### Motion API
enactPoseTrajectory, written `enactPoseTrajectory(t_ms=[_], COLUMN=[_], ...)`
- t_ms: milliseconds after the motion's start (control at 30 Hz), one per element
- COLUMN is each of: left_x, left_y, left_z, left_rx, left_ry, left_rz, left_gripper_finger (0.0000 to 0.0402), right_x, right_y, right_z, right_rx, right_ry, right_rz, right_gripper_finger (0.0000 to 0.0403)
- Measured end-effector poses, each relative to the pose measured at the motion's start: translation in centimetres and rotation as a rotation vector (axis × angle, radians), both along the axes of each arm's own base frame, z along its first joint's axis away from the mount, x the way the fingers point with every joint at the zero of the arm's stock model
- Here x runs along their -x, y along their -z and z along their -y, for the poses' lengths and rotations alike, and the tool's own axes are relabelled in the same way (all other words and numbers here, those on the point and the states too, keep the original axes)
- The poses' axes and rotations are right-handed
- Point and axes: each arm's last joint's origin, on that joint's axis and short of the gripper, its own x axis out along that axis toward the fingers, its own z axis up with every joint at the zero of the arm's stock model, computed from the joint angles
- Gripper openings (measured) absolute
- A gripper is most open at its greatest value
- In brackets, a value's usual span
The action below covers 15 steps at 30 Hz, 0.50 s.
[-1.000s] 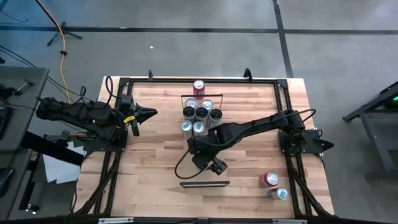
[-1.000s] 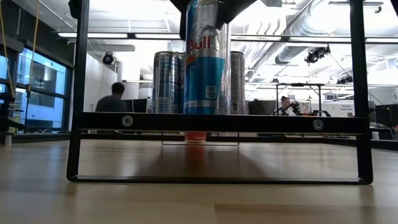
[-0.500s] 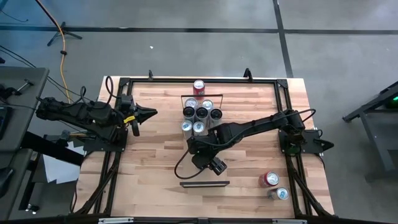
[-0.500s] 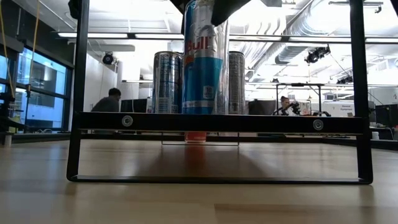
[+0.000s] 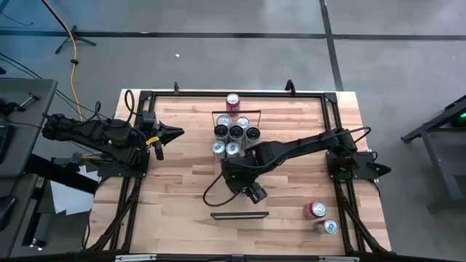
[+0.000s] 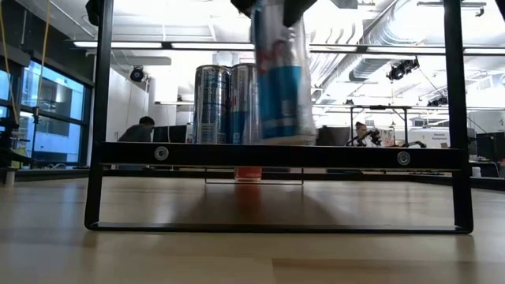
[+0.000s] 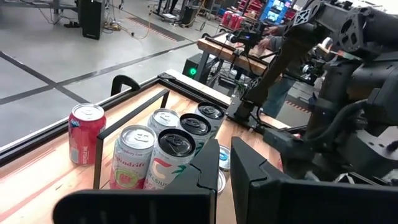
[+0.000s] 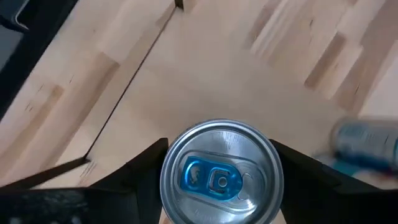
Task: Place canned beverage on shelf
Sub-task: Put the top blue soda can on the shelf aligned with the other blue soda can
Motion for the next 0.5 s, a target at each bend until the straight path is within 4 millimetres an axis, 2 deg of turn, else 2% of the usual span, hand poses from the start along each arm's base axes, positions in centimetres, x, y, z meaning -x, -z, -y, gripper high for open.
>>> enactPoseTrajectory(t_ms=[133, 300, 500], left_x=[0.0, -0.3, -0.5], left_y=[0.1, 1.2, 1.9], left_z=[0.0, 0.1, 0.2], left_rx=[-0.010, -0.031, 0.006], left_ry=[0.005, 0.010, 0.006], left_rz=[-0.002, -0.031, -0.040], left_gripper_finger=[0.0000, 0.0000, 0.0000], right_x=[0.7, 1.3, 2.2], right_y=[-0.1, -0.3, -2.2], right_z=[0.2, 0.4, 1.0], right_rx=[-0.004, 0.006, 0.012], right_ry=[0.062, 0.095, 0.210], right_rz=[-0.070, -0.101, -0.060], right_gripper_finger=[0.0226, 0.0226, 0.0226])
